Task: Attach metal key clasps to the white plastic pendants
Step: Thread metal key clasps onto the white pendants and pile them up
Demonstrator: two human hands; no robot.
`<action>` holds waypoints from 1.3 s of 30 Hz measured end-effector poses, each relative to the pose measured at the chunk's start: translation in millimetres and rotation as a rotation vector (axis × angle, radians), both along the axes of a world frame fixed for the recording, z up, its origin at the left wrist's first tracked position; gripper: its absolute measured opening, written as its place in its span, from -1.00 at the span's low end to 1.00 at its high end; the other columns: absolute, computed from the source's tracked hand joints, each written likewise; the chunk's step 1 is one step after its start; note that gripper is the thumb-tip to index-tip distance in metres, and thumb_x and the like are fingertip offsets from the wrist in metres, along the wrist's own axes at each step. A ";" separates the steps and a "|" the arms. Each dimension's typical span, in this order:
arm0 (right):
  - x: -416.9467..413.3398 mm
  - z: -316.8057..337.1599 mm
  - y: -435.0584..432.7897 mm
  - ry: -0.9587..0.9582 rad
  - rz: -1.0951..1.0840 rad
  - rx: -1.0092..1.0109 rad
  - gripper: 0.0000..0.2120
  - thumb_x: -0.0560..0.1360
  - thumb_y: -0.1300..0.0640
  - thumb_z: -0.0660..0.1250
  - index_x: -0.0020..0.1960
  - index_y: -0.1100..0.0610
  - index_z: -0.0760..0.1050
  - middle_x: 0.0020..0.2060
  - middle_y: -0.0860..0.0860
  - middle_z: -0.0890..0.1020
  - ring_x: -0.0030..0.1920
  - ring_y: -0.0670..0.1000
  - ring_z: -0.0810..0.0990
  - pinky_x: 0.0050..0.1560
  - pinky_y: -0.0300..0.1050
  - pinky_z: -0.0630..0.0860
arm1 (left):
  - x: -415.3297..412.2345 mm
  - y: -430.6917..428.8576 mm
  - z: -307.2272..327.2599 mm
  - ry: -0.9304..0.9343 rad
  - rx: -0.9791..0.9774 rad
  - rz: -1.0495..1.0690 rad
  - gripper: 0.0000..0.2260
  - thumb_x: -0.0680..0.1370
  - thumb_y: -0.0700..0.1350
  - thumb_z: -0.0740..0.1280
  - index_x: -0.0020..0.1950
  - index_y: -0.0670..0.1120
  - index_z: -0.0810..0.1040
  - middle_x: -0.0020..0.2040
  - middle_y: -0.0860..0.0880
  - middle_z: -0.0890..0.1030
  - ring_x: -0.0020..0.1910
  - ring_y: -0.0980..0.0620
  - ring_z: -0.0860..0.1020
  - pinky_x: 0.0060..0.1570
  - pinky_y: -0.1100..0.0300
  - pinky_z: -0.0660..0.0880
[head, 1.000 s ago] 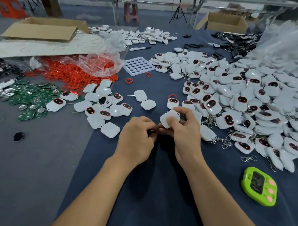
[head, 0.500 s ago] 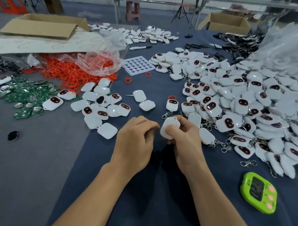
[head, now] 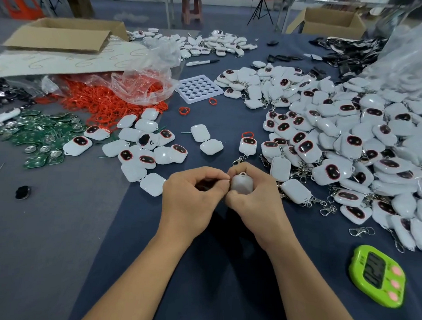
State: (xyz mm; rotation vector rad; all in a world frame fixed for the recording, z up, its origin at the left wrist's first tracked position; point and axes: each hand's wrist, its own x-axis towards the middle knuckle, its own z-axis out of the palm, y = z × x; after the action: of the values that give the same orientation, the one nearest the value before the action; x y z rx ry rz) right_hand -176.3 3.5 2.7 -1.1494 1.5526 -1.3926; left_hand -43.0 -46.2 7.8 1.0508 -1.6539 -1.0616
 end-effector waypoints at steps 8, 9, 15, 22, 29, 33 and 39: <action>3.5 -1.0 3.7 -0.084 -0.067 -0.026 -0.98 0.35 0.10 0.51 -0.22 0.03 0.72 -0.30 0.00 0.73 -0.27 -0.10 0.65 -0.23 -0.28 0.55 | 2.5 -7.5 1.2 0.195 0.237 -0.023 -0.87 0.37 -0.08 0.47 -0.19 0.14 0.76 -0.17 0.05 0.75 -0.14 0.09 0.71 -0.11 0.30 0.58; 4.0 -1.0 3.8 -0.105 -0.095 -0.028 -0.98 0.34 0.09 0.52 -0.22 0.01 0.72 -0.30 0.01 0.73 -0.26 -0.09 0.66 -0.22 -0.28 0.55 | 2.4 -7.1 1.0 0.173 0.234 -0.030 -0.87 0.38 -0.08 0.46 -0.19 0.15 0.76 -0.17 0.06 0.75 -0.14 0.09 0.71 -0.09 0.27 0.58; 4.7 -1.2 5.4 -0.146 -0.210 -0.025 -0.96 0.32 0.12 0.50 -0.23 0.03 0.73 -0.29 0.03 0.73 -0.25 -0.06 0.66 -0.20 -0.19 0.58 | 1.8 -3.8 -0.3 -0.006 0.106 -0.037 -0.76 0.47 -0.12 0.48 -0.16 0.27 0.73 -0.18 0.22 0.73 -0.12 0.23 0.69 -0.11 0.41 0.55; 2.8 1.0 6.5 -0.116 -0.232 -0.010 -0.92 0.36 0.17 0.47 -0.22 0.02 0.73 -0.32 0.03 0.71 -0.31 -0.08 0.61 -0.28 -0.20 0.57 | 2.2 10.9 1.9 -0.199 -0.254 0.015 -0.72 0.45 -0.12 0.42 0.06 0.21 0.71 -0.04 0.35 0.68 -0.04 0.27 0.64 -0.03 0.38 0.53; 5.0 -0.8 8.3 0.002 -0.215 -0.015 -0.90 0.34 0.17 0.44 -0.24 0.00 0.71 -0.37 -0.07 0.68 -0.36 -0.15 0.58 -0.33 -0.30 0.49 | 4.0 6.9 1.8 -0.228 -0.243 0.035 -0.80 0.49 -0.12 0.48 -0.07 0.23 0.70 -0.12 0.35 0.67 -0.07 0.21 0.64 -0.05 0.23 0.56; 3.4 2.9 8.9 -0.093 -0.182 -0.064 -0.91 0.32 0.19 0.48 -0.27 0.01 0.72 -0.34 -0.04 0.71 -0.34 -0.15 0.62 -0.30 -0.32 0.51 | 4.1 7.7 4.2 -0.167 -0.168 0.020 -0.79 0.46 -0.08 0.45 -0.08 0.26 0.65 -0.20 0.32 0.68 -0.15 0.22 0.67 -0.14 0.36 0.55; 2.2 2.0 9.3 -0.116 -0.216 -0.077 -0.94 0.34 0.16 0.48 -0.26 0.02 0.70 -0.31 -0.04 0.71 -0.32 -0.16 0.62 -0.30 -0.31 0.51 | 5.3 3.8 1.3 -0.126 -0.012 0.006 -0.78 0.48 -0.12 0.52 -0.13 0.24 0.70 -0.19 0.33 0.69 -0.13 0.32 0.66 -0.11 0.46 0.52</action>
State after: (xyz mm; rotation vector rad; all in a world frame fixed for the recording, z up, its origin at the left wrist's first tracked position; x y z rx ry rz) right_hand -174.1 12.8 4.7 -0.9490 1.5882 -1.6441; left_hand -37.7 -42.4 9.1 1.1336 -1.7538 -0.9982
